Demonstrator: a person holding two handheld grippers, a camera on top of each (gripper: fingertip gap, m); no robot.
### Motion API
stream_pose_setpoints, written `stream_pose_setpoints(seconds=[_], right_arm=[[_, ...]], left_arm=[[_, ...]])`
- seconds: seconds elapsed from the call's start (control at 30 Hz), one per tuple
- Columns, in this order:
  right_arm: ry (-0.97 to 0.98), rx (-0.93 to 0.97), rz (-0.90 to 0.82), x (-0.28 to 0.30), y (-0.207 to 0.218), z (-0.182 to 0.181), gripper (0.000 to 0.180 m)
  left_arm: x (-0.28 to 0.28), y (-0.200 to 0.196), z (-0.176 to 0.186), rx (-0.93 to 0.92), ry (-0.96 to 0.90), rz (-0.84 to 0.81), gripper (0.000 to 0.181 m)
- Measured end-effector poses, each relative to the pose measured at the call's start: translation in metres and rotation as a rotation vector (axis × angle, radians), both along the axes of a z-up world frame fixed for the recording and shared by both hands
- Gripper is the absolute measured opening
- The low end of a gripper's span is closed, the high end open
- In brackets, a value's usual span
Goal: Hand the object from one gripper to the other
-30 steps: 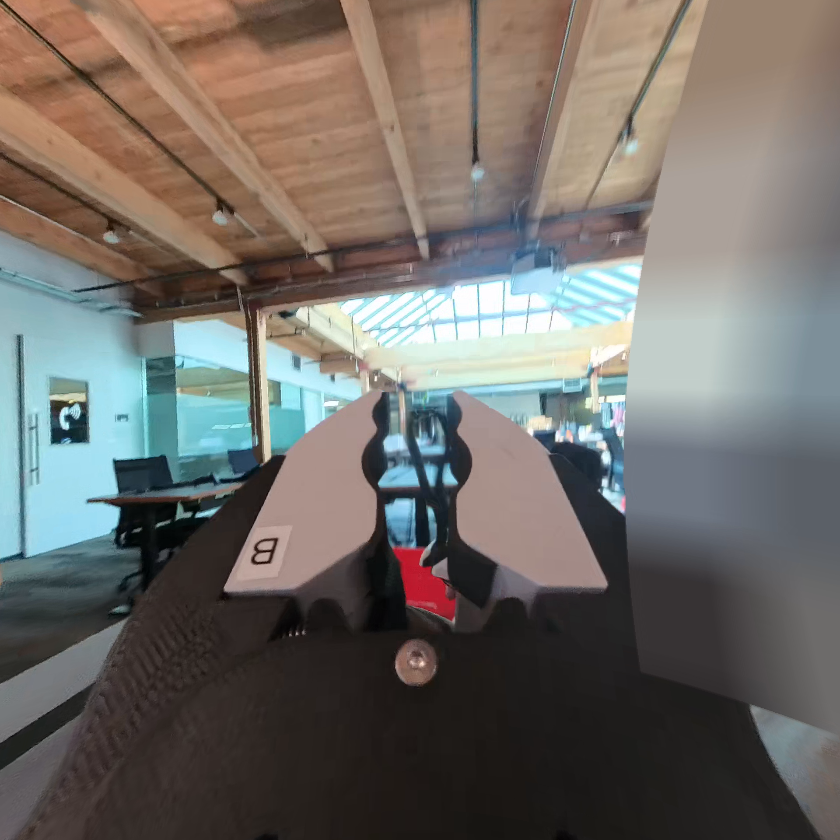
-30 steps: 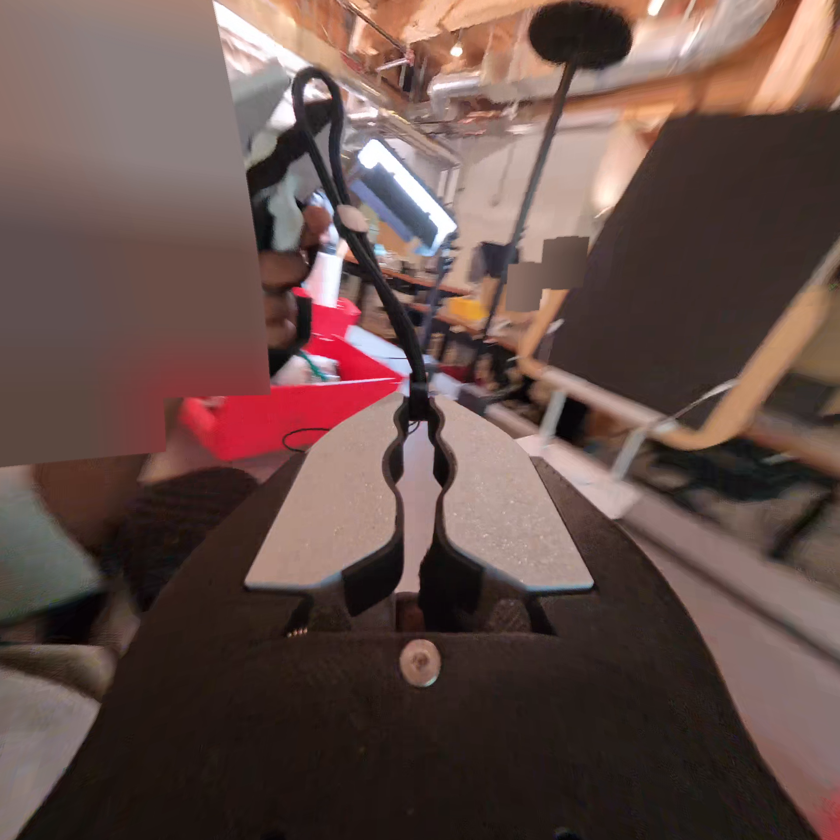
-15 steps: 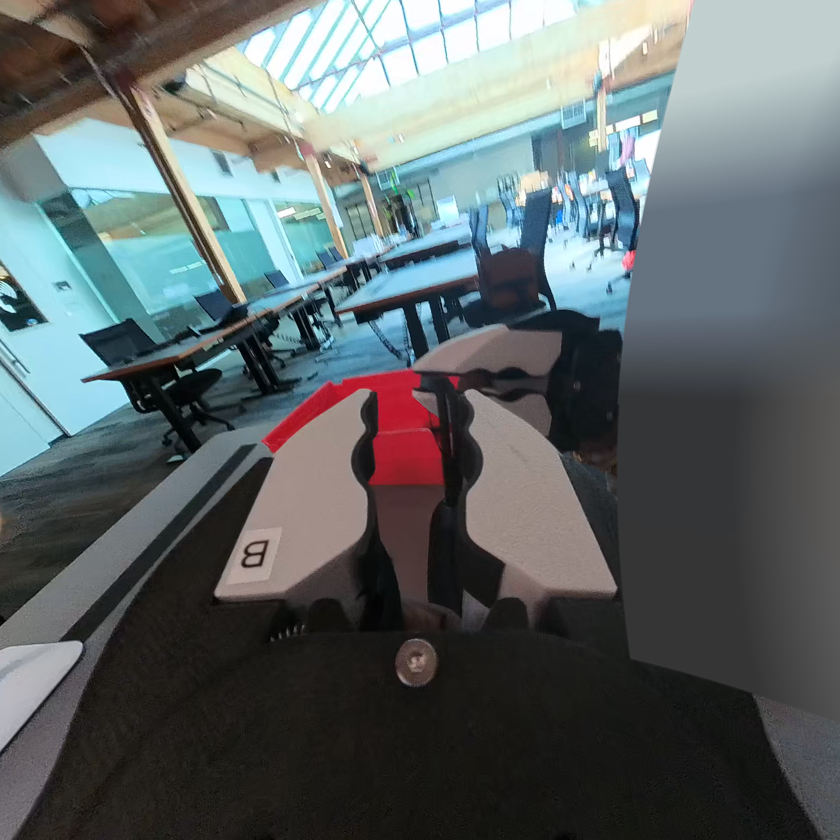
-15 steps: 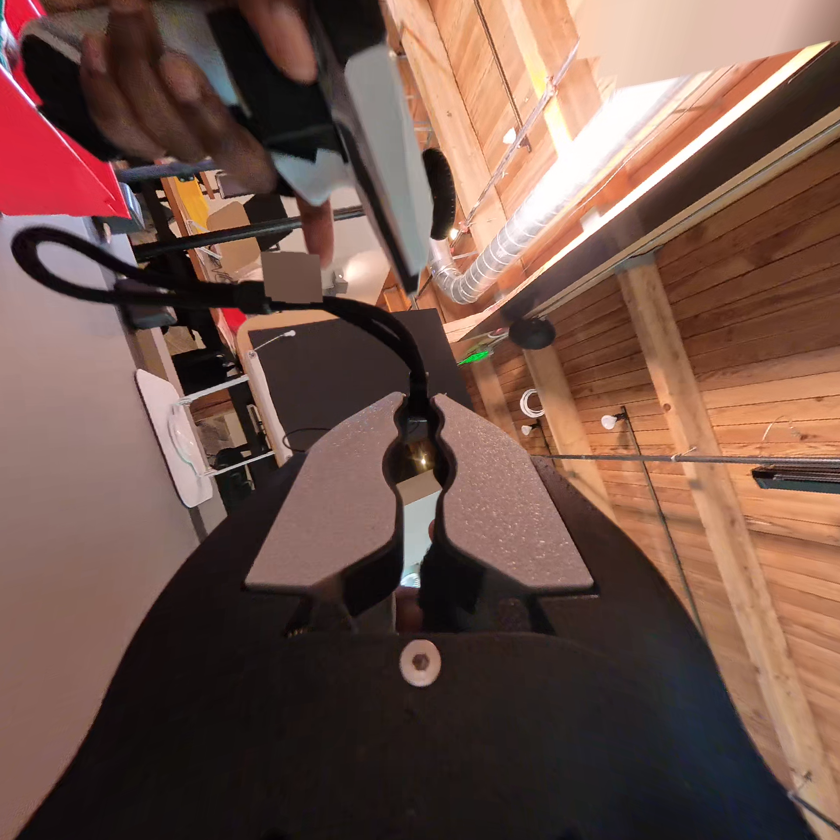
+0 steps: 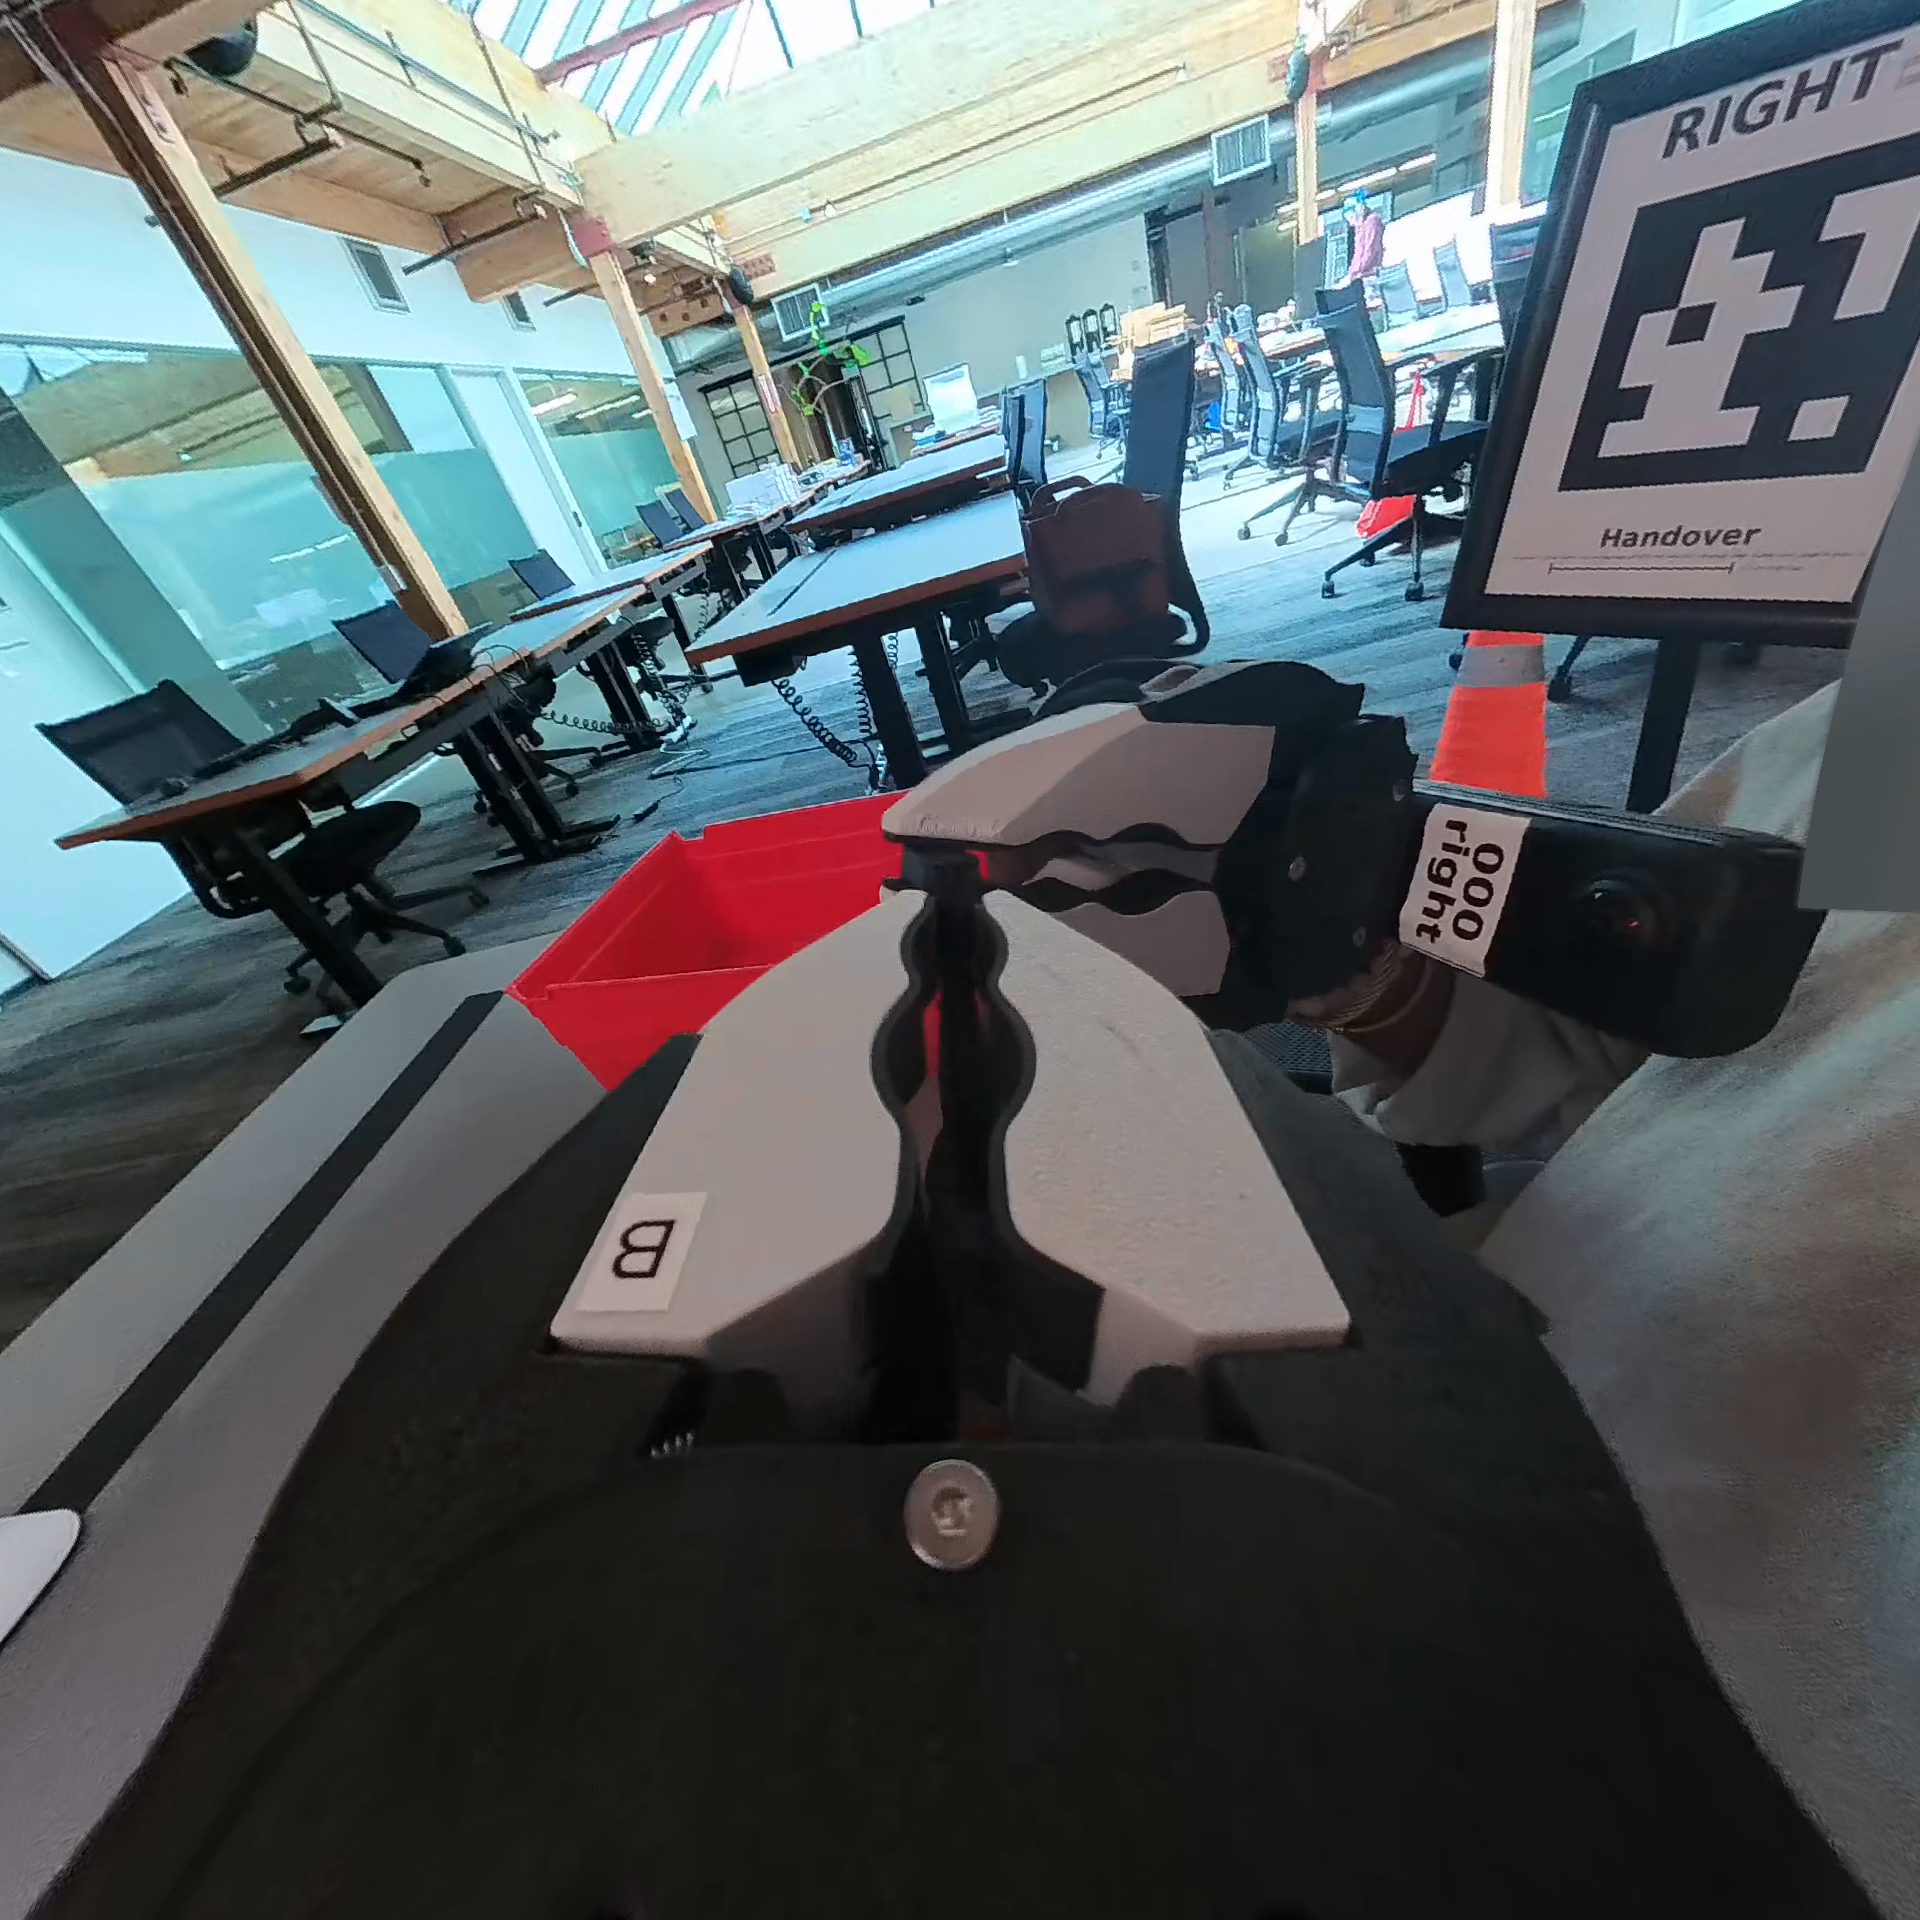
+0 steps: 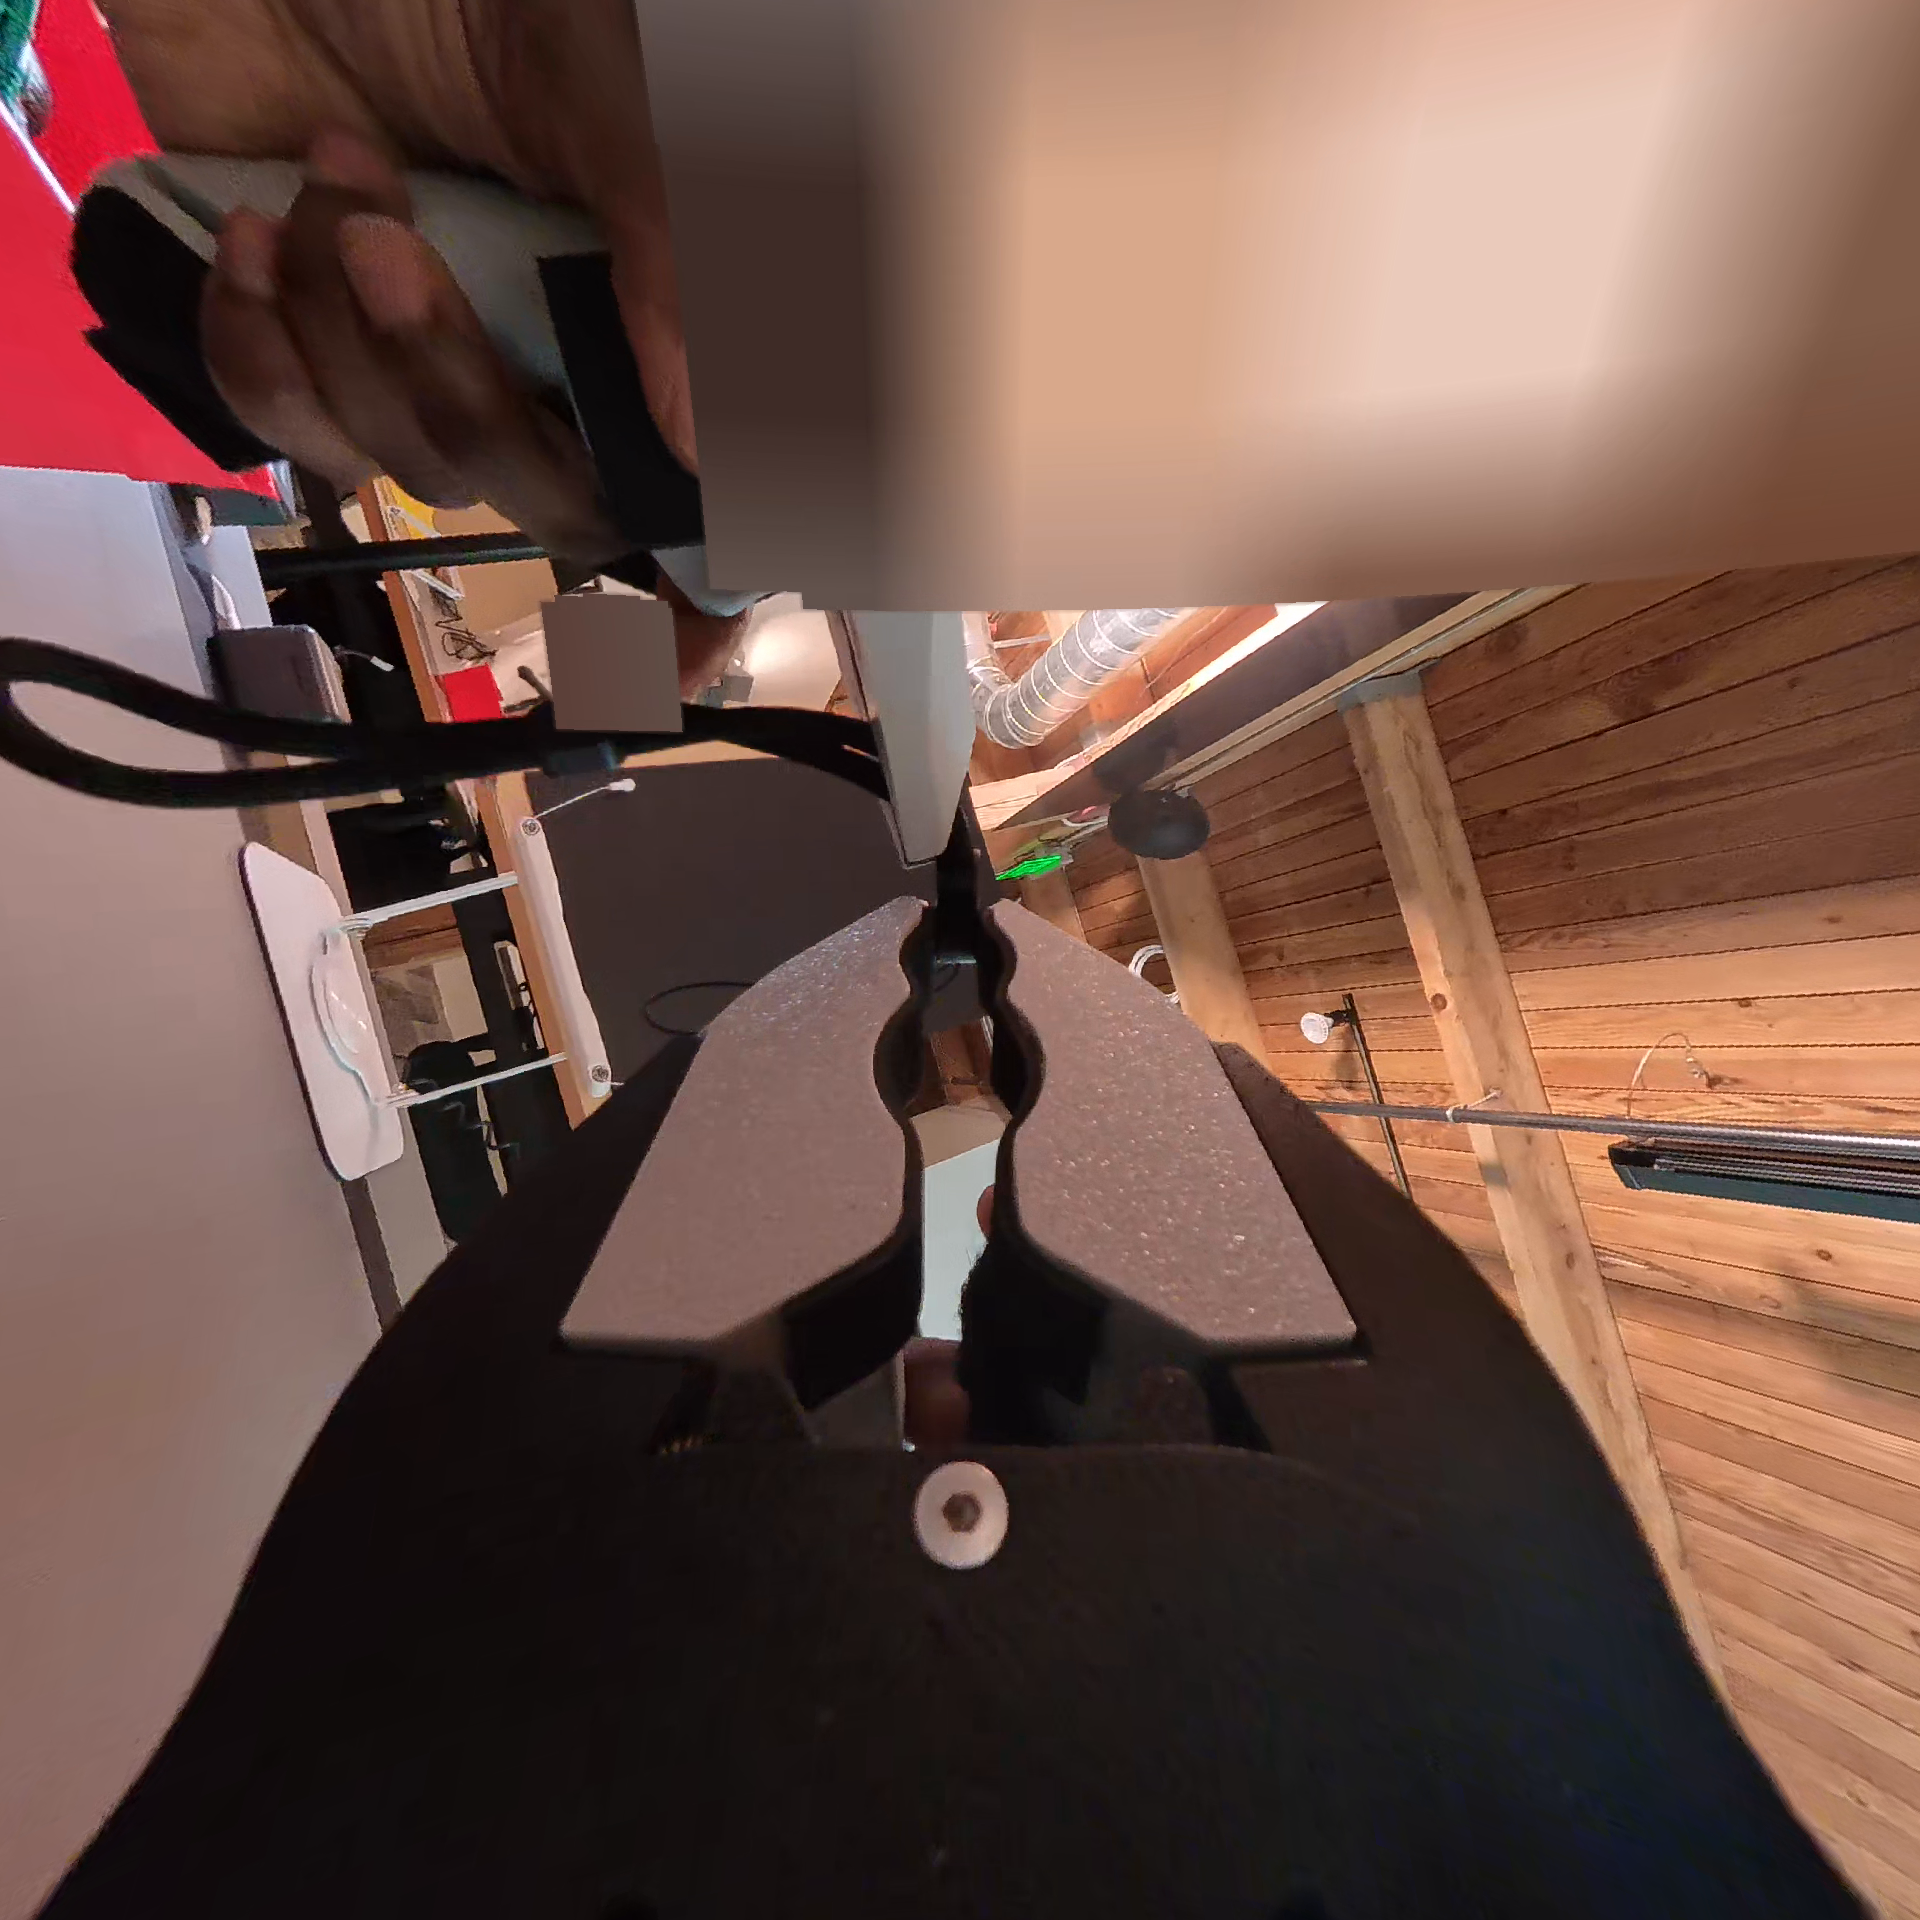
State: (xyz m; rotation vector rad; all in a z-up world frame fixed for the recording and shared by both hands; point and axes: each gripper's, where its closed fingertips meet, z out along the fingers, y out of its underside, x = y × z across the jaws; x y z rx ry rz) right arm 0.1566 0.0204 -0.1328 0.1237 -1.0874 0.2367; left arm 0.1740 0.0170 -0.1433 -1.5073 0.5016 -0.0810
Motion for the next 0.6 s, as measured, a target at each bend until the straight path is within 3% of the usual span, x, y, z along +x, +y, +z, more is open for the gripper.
stream_pose_setpoints(seconds=[0.03, 0.1, 0.27, 0.43, 0.6], right_arm=[[0.001, -0.015, 0.006, 0.0, 0.0, 0.001, 0.007], [-0.01, -0.097, 0.05, 0.002, 0.001, 0.004, 0.007], [-0.137, -0.6, 0.318, 0.008, 0.023, 0.025, 0.016], [-0.441, -1.139, 0.705, -0.002, 0.029, 0.021, 0.031], [-0.787, -1.304, 0.836, -0.02, -0.008, -0.013, 0.048]], left_arm=[[0.0, 0.0, 0.001, 0.007, -0.002, 0.004, 0.005], [-0.003, 0.0, 0.007, 0.045, -0.014, 0.024, 0.005], [-0.025, -0.015, 0.046, 0.284, -0.129, 0.102, 0.005], [-0.048, -0.036, 0.075, 0.511, -0.24, 0.199, 0.005], [-0.048, -0.039, 0.081, 0.578, -0.265, 0.229, 0.005]])
